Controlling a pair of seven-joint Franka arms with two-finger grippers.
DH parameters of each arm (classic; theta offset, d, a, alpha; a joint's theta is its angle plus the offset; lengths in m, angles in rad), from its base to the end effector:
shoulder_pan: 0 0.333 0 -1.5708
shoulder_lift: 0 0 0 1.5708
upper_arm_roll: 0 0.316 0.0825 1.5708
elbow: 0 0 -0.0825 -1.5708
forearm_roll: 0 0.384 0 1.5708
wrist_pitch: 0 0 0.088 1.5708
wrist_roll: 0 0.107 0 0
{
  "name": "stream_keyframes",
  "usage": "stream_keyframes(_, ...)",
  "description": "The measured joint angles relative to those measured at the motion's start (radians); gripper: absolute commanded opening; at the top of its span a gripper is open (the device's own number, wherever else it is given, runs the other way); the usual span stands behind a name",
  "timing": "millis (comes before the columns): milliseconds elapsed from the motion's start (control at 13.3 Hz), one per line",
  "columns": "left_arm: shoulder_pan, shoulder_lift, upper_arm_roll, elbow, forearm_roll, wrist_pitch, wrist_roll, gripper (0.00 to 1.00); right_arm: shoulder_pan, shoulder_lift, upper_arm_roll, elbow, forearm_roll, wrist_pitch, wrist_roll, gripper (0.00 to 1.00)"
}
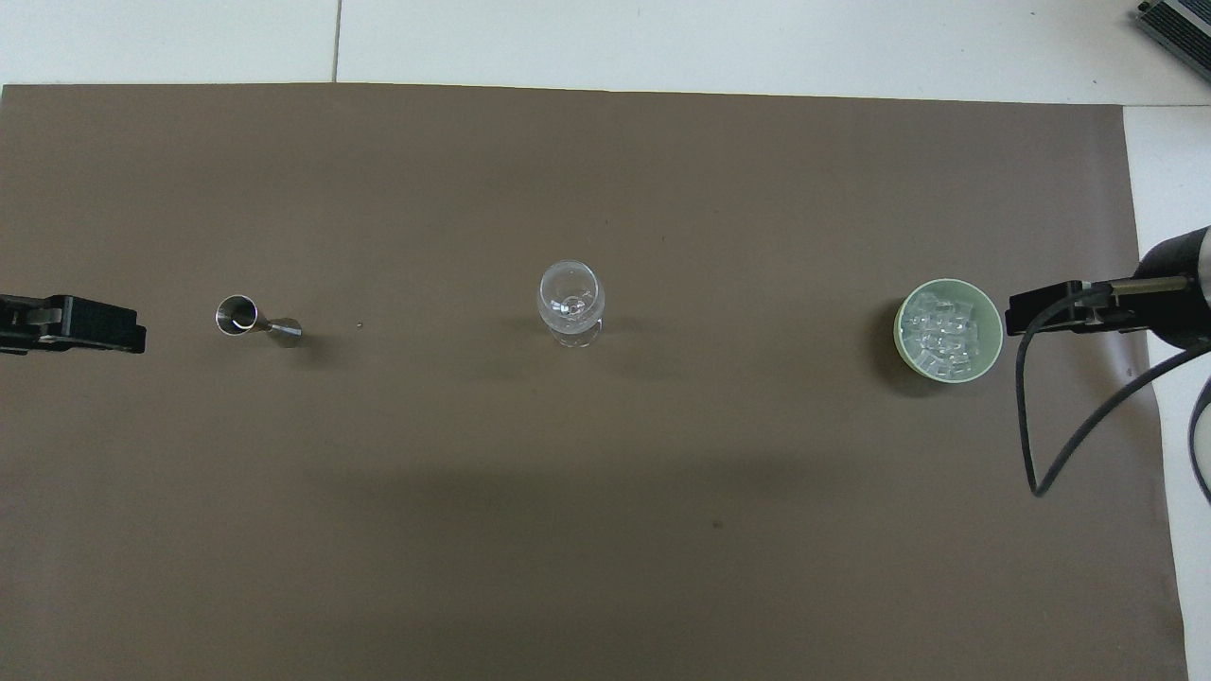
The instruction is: Pour wine and add ice with both arms
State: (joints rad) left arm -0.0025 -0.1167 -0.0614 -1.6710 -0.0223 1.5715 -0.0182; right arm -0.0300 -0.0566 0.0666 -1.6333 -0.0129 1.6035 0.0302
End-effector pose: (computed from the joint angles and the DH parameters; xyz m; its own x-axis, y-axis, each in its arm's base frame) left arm 0.5163 -0.0374 0.6397 0.9988 -0.0454 0.0167 -0.0456 -0.9988 0.0155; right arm 0.5395 0.0195 0.6287 0.9996 0.0068 0.0272 0.0064 -0.9999 0.0158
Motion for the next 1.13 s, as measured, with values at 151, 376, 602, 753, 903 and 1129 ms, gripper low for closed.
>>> stream_keyframes(151, -0.001, 0.000, 0.000, 0.000, 0.000, 0.000, 0.000, 1.00, 0.000, 0.000, 0.000, 0.000, 0.000, 0.000, 0.000, 1.00)
stream_keyframes(376, -0.002, 0.000, -0.001, 0.000, 0.000, 0.001, 0.000, 1.00, 0.000, 0.000, 0.000, 0.000, 0.000, 0.000, 0.000, 1.00)
stream_keyframes(602, -0.002, 0.000, -0.001, 0.000, 0.000, 0.001, -0.001, 1.00, 0.000, 0.000, 0.000, 0.000, 0.000, 0.000, 0.000, 1.00)
stream_keyframes(753, -0.002, 0.000, -0.001, 0.000, 0.000, 0.002, -0.003, 1.00, 0.000, 0.000, 0.000, 0.000, 0.000, 0.000, 0.000, 1.00)
stream_keyframes(903, -0.002, 0.000, -0.001, 0.000, 0.000, 0.003, -0.014, 1.00, 0.000, 0.000, 0.000, 0.000, 0.000, 0.000, 0.000, 1.00)
stream_keyframes(1129, -0.002, 0.001, -0.001, -0.007, 0.000, -0.001, -0.027, 1.00, 0.000, 0.000, 0.000, 0.000, 0.000, 0.000, 0.000, 1.00)
